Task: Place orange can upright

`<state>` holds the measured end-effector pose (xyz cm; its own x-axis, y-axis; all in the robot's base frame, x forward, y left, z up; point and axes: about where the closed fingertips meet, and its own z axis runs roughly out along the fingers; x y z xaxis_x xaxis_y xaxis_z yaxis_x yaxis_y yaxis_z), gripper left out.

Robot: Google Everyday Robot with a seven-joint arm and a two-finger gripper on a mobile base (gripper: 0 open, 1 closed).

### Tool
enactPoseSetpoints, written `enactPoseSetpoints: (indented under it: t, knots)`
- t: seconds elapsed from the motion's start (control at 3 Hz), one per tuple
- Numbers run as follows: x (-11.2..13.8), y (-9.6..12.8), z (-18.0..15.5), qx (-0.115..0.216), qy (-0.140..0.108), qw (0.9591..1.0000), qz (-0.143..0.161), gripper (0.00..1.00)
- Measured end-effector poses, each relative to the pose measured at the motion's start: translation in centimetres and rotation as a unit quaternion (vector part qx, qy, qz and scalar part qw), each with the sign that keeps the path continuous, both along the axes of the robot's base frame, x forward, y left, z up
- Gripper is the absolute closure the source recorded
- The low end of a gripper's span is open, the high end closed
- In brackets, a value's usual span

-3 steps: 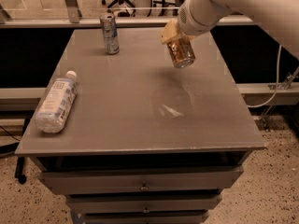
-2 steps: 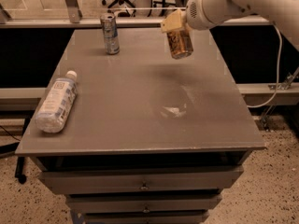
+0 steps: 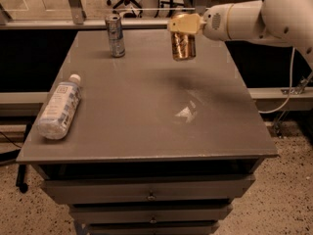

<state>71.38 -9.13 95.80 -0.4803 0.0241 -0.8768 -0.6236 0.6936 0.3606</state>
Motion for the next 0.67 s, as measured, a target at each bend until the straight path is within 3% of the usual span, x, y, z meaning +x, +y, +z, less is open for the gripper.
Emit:
enactPoseSetpoints:
  t: [0.33,0.67]
  knots:
    - [-1.6,1.6,-0.2,0.018,-0.055,0.9969,0.053,1.00]
    - [-2.6,3.9,1.1,0.007,-0.109,0.9900,0.090,1.00]
